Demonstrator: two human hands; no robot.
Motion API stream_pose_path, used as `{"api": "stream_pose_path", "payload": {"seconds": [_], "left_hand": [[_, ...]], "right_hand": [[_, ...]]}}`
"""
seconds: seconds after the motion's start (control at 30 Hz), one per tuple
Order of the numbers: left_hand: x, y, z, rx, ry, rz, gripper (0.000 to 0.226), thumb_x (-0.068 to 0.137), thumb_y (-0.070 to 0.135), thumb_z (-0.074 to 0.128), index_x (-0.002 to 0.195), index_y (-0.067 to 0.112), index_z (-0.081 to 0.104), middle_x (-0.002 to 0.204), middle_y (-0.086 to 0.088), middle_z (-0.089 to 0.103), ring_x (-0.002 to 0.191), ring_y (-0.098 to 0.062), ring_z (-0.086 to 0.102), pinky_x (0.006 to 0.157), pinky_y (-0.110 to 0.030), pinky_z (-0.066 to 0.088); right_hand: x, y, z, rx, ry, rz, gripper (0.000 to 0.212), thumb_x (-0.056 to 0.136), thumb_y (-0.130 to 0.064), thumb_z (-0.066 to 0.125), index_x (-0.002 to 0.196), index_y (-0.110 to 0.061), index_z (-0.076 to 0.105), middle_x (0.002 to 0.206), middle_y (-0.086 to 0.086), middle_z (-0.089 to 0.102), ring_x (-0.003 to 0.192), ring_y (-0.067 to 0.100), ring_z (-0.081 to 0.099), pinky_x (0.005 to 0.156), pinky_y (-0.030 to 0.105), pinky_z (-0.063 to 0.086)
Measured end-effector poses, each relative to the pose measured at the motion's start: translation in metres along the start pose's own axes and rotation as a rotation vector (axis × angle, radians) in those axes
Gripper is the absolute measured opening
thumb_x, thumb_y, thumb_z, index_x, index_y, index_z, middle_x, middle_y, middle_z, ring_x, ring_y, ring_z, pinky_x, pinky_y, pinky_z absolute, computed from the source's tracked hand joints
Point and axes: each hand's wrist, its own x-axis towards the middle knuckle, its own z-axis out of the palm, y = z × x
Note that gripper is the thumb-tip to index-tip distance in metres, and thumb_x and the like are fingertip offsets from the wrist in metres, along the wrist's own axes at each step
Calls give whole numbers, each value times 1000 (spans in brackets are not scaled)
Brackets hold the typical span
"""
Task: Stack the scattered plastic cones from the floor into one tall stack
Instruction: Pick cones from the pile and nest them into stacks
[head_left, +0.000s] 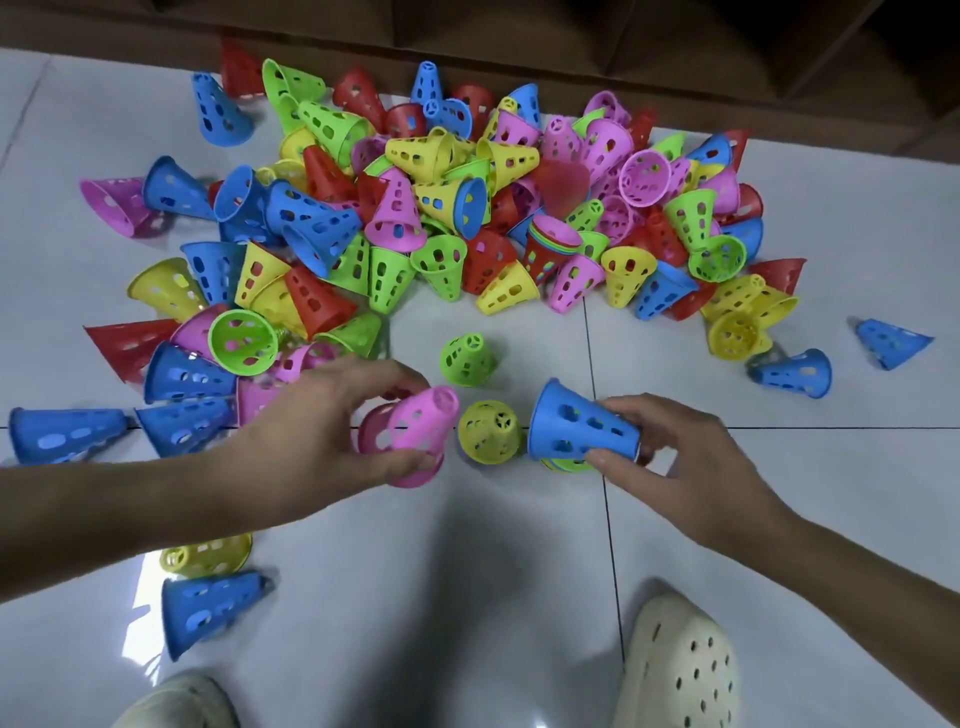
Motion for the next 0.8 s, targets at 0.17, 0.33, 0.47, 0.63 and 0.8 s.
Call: {"api": "stream_pose_path", "payload": {"seconds": [0.17,0.33,0.47,0.63,0.8], "left_hand": [[24,19,18,-18,-59,2,47,76,51,77,116,36,59,108,18,65,100,-1,58,81,-15,46],[42,23,40,-2,-62,52,47,80,32,83,121,27,62,112,14,65,100,-2,59,84,-14,45],[53,12,65,3,-66,29,46,81,32,82,122,27,62,114,13,65,101,-5,60,85,-15,46],[54,-3,85,43,-107,-1,44,82,36,79,121,27,63,112,10,67,98,-11,63,85,-30,53],[54,-13,78,108,-120,-37,47,82,38,79,124,24,63,121,7,67,108,-15,64,91,-29,51]], "right_hand": [[-5,22,-22,-157,112,-80,36,75,-16,86,106,-25,69,83,-5,63,71,12,55,65,13,44],[5,36,-22,-197,138,-36,34,74,-15,86,102,-23,69,82,-3,62,71,15,59,65,13,45],[15,38,-15,-188,99,-12,29,75,-20,83,99,-26,68,80,-3,59,73,16,57,68,25,48],[21,40,-8,-201,61,-2,29,76,-24,83,101,-26,68,80,-3,58,75,16,56,71,35,52],[22,41,-4,-202,50,2,31,76,-27,83,102,-26,67,80,-5,56,75,15,55,70,35,52]]}}
